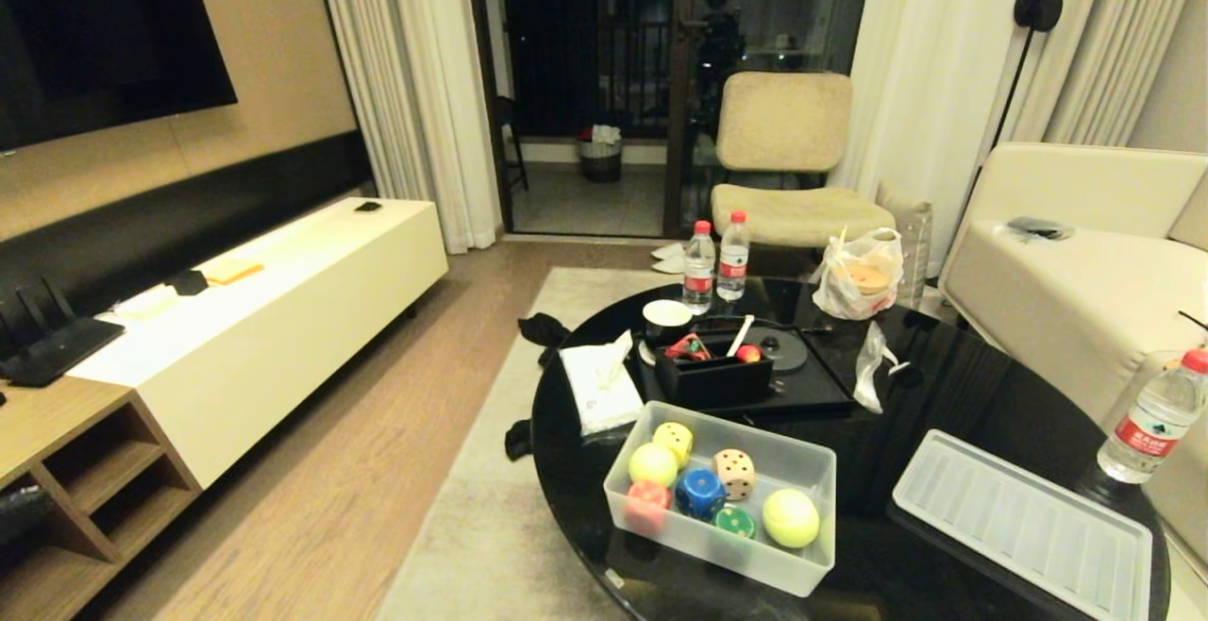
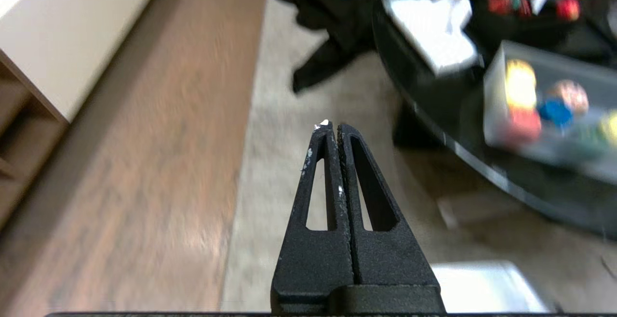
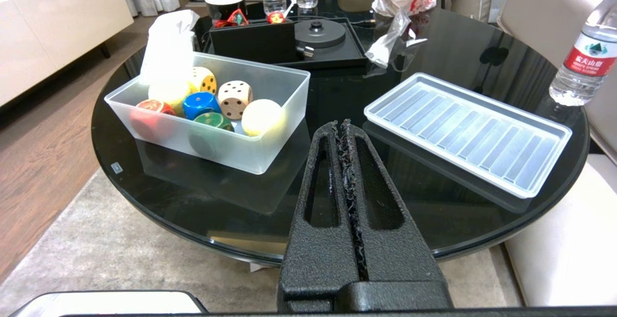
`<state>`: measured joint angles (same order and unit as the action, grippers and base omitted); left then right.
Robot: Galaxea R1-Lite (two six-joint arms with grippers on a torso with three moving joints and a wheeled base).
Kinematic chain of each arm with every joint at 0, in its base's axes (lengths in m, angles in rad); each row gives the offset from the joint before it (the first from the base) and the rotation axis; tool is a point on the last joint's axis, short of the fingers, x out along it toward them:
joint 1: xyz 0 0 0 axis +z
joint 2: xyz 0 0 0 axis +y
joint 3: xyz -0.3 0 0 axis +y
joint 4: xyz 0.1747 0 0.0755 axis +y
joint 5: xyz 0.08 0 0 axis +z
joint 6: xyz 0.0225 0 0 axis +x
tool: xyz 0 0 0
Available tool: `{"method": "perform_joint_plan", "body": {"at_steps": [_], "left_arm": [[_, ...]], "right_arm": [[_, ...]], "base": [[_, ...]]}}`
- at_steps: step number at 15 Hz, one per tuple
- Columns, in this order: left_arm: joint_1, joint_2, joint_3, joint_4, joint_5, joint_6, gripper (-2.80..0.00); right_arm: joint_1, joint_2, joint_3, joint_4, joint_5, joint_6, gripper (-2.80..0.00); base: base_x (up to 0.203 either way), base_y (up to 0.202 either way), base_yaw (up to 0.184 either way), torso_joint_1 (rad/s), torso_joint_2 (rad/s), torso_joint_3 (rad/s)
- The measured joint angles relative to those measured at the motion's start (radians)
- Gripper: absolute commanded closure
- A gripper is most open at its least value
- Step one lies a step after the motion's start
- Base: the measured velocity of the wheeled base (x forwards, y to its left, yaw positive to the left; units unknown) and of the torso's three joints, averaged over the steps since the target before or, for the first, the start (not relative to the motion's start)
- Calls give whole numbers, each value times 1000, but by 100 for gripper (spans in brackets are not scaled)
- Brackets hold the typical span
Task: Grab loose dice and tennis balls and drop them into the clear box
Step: Close the lid
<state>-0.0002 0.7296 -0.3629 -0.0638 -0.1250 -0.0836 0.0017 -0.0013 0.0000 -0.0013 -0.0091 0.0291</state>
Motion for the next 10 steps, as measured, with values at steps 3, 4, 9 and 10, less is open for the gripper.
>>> {"method": "perform_joint_plan", "body": {"at_steps": [3,4,9,10], "left_arm": [[11,-68,138,-7,-115,2,0],[10,-79,173,-8,-136,5,0],[44,-218,312,-18,-94,-22,0],[51,-263,328,-19,-55,-20,0]], "right_arm": [[0,0,0,1,0,0,0],[0,0,0,0,0,0,0],[0,0,0,0,0,0,0],[0,0,0,0,0,0,0]], "base": [[0,0,0,0,0,0],[0,0,0,0,0,0],[0,0,0,0,0,0],[0,0,0,0,0,0]]}}
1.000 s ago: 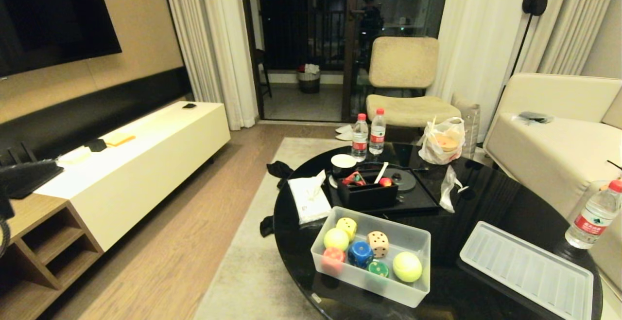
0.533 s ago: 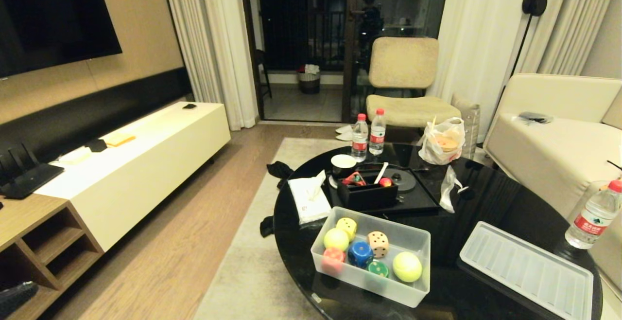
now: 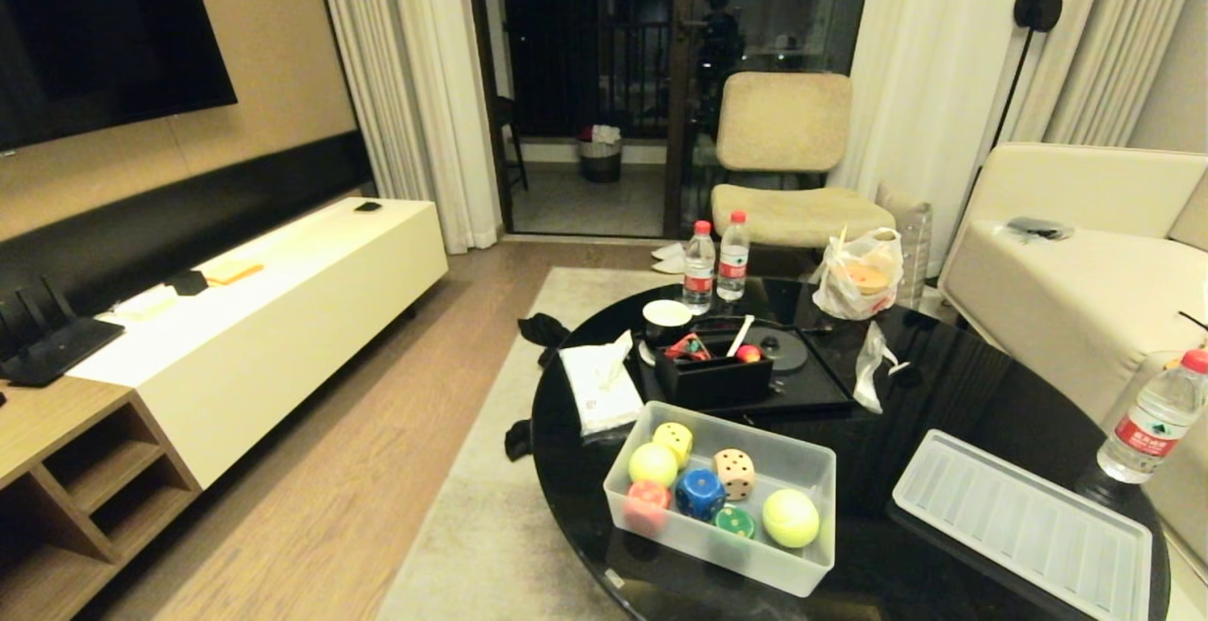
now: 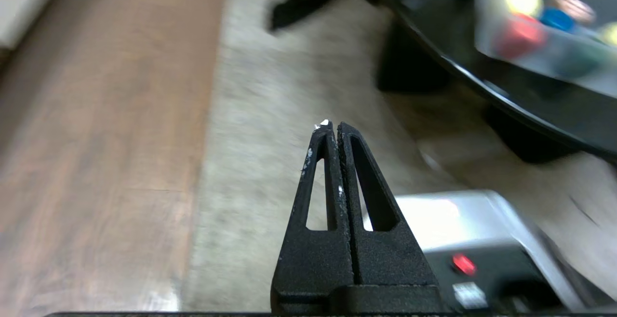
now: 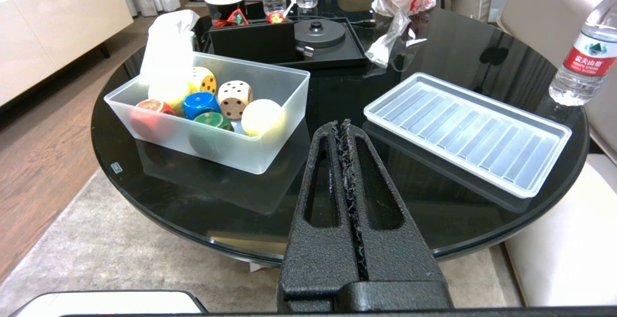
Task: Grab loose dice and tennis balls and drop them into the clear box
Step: Close the lid
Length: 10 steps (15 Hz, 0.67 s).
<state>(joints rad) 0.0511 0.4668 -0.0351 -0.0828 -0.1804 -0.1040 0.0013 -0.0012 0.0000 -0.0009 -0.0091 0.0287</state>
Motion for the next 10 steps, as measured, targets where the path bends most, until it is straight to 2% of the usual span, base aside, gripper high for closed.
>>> {"method": "perform_joint_plan", "body": {"at_steps": [3,5,6,10], "left_arm": [[6,-128,28,35,98,44,0],[4,-170,32,45,126,68,0],[4,-182,33,44,136,102,0],[4,-202,35,40,140,175,0]], "right_arm": [[0,0,0,0,0,0,0],[0,0,0,0,0,0,0],[0,0,0,0,-1,0,0],[0,0,0,0,-1,2,0]], "base": [[0,0,0,0,0,0],[0,0,0,0,0,0],[0,0,0,0,0,0],[0,0,0,0,0,0]]}}
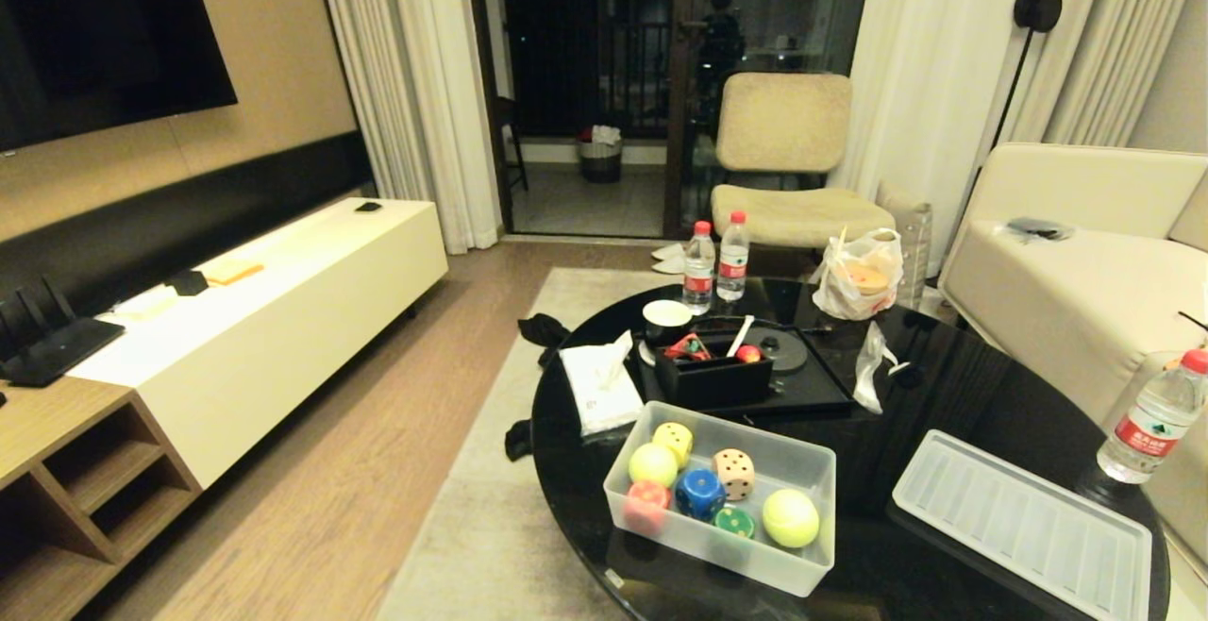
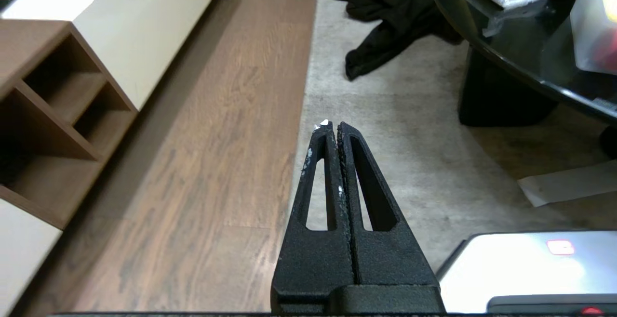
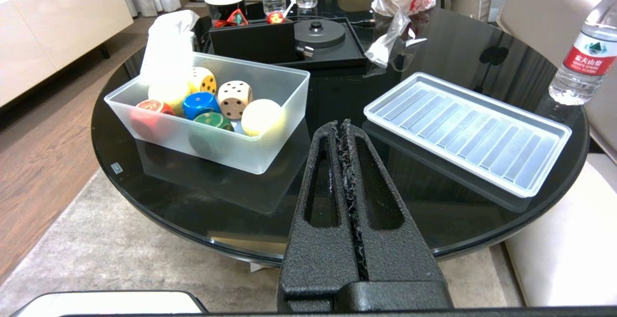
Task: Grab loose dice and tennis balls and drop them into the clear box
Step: Close the lid
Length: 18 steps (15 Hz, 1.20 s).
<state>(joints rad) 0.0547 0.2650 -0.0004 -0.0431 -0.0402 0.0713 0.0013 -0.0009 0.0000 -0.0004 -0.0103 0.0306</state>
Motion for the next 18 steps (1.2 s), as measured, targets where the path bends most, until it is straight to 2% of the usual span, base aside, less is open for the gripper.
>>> {"method": "perform_joint_plan", "body": {"at_steps": [5,8,14,18], "left_arm": [[-1,-4,0,38,31,-29,0],[-1,-3,0,48,37,-72,0],[1,0,0,46,37,-72,0],[-84,-12,0,46,37,-71,0]], "right_arm": [[0,0,0,0,0,1,0],[0,0,0,0,0,0,0],[0,0,0,0,1,0,0],[0,0,0,0,0,0,0]], "base": [[0,0,0,0,0,0],[0,0,0,0,0,0],[0,0,0,0,0,0],[0,0,0,0,0,0]]}}
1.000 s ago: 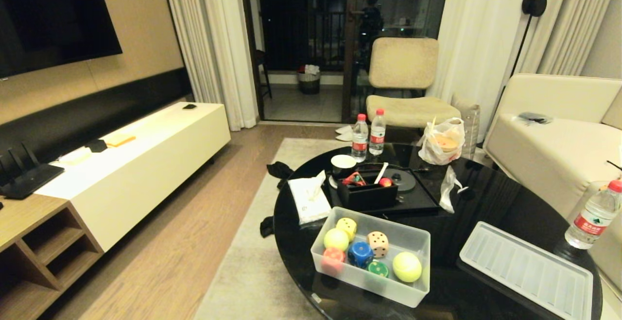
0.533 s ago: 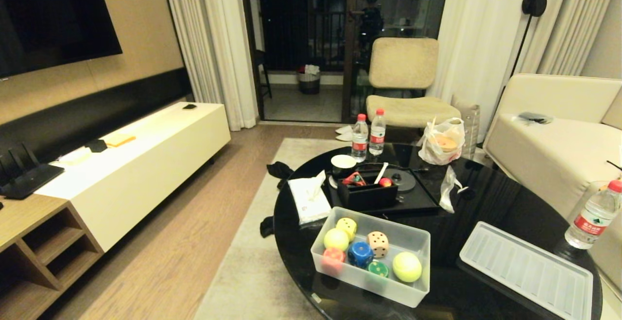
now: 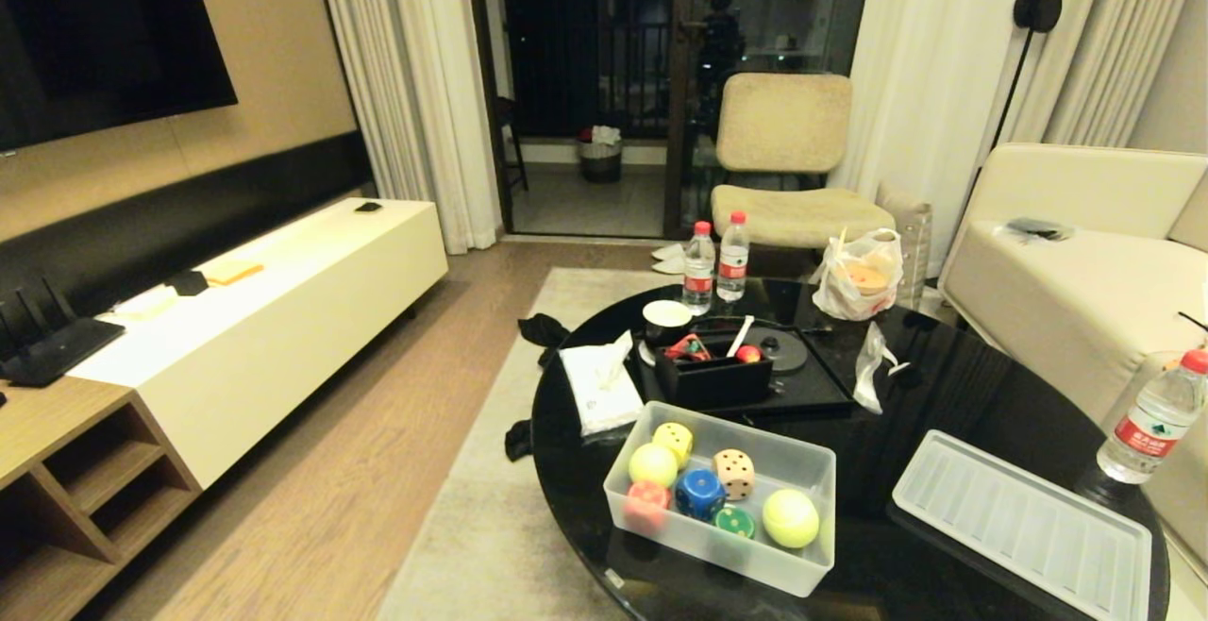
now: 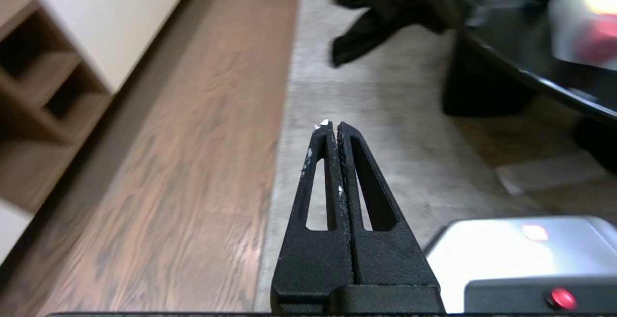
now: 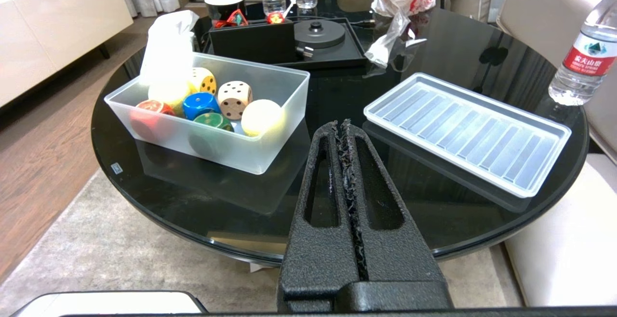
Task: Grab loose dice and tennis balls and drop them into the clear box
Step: Close the lid
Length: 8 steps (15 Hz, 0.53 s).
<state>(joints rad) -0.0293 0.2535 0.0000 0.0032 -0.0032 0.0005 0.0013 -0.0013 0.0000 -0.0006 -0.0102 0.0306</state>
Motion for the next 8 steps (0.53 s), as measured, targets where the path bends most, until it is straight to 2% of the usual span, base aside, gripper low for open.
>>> {"method": "perform_joint_plan", "body": {"at_steps": [4,8], "left_arm": [[3,-51,0,1,0,1,0],[17,-192,0,0,0,11,0]], "right_arm": [[0,0,0,0,0,0,0],[0,0,0,0,1,-3,0]], "base": [[0,0,0,0,0,0],[0,0,0,0,0,0]]}}
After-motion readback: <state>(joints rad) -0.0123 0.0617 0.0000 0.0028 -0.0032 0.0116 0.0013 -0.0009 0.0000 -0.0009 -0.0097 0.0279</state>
